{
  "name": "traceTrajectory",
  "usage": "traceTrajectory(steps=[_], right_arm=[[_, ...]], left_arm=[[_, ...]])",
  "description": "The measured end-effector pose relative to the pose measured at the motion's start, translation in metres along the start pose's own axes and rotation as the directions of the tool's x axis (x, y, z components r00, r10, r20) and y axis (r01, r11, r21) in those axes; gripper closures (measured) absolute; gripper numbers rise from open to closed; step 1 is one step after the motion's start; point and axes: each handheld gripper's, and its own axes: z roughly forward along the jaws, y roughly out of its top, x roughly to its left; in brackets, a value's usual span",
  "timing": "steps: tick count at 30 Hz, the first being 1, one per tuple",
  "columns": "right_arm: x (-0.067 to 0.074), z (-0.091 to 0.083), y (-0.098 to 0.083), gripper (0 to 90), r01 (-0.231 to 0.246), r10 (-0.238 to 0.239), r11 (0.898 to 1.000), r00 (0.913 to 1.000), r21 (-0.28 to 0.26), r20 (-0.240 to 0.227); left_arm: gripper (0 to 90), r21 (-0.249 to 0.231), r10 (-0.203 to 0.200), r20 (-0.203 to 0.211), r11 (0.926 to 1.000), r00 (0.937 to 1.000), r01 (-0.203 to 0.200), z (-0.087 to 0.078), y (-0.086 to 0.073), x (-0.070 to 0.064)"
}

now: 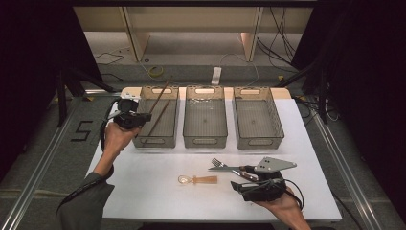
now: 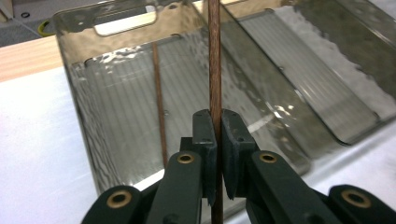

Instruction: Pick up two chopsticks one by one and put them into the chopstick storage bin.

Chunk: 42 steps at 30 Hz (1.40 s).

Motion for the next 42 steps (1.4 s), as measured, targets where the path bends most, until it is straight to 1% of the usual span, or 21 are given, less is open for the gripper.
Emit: traceTrajectory(steps=[1,3,6,9,12,15,17,21,30,34,35,39,40,42], right_arm=[[0.0,0.0,0.0,26.4,0.0,0.0,1.0,1.0,0.001,0.0],[0.0,0.001,0.0,26.4,0.001,-0.001,1.0,1.0,0.004,-0.002],[0.0,0.002,-0.001,26.6,0.006,-0.006,1.0,1.0,0.011,0.0],[0.0,0.004,-0.001,26.6,0.001,-0.001,1.0,1.0,0.014,-0.007],[0.001,0.004,-0.001,26.6,0.007,-0.007,1.0,0.9999,0.015,-0.013],[0.0,0.004,-0.001,26.7,0.004,-0.004,1.0,0.9999,0.013,-0.012],[0.0,0.004,-0.001,26.6,0.005,-0.005,1.0,0.9999,0.014,-0.013],[0.001,0.004,-0.001,26.7,0.01,-0.01,1.0,0.9998,0.014,-0.017],[0.001,0.004,-0.001,26.9,0.014,-0.014,1.0,0.9996,0.016,-0.025],[0.001,0.004,-0.001,26.9,0.016,-0.016,1.0,0.9995,0.016,-0.026],[0.001,0.004,-0.001,26.9,0.018,-0.018,1.0,0.9995,0.017,-0.025],[0.001,0.004,-0.001,27.0,0.018,-0.018,1.0,0.9995,0.019,-0.026],[0.002,0.005,-0.001,27.1,0.018,-0.017,1.0,0.9995,0.02,-0.026],[0.002,0.004,-0.001,27.1,0.02,-0.019,1.0,0.9994,0.018,-0.027]], left_arm=[[84.8,0.002,-0.006,0.0,1.0,1.0,0.006,0.002,0.0,0.003],[84.9,0.004,-0.001,-0.004,1.0,1.0,0.001,0.006,0.001,0.006],[84.8,0.005,0.002,-0.008,1.0,1.0,-0.002,0.01,0.003,0.009],[84.8,0.01,0.01,-0.019,0.9999,0.9998,-0.01,0.013,0.006,0.011],[84.7,0.012,0.006,-0.025,0.9999,0.9997,-0.006,0.016,0.009,0.013],[84.7,0.013,0.001,-0.025,0.9999,0.9997,0.0,0.02,0.011,0.014],[84.6,0.029,0.019,-0.041,0.9994,0.999,-0.018,0.024,0.012,0.013],[84.6,0.04,0.014,-0.042,0.9991,0.999,-0.012,0.029,0.012,0.014],[84.5,0.046,0.0,-0.052,0.9989,0.9986,0.003,0.036,0.011,0.017],[84.4,0.059,0.004,-0.066,0.9983,0.9978,-0.001,0.039,0.01,0.019],[84.4,0.068,0.013,-0.067,0.9976,0.9977,-0.008,0.039,0.009,0.019],[84.2,0.075,0.014,-0.073,0.9971,0.9972,-0.008,0.043,0.006,0.019],[84.1,0.082,0.021,-0.077,0.9965,0.9968,-0.015,0.044,0.006,0.02],[82.5,0.085,0.019,-0.087,0.9963,0.996,-0.011,0.047,0.004,0.02]])
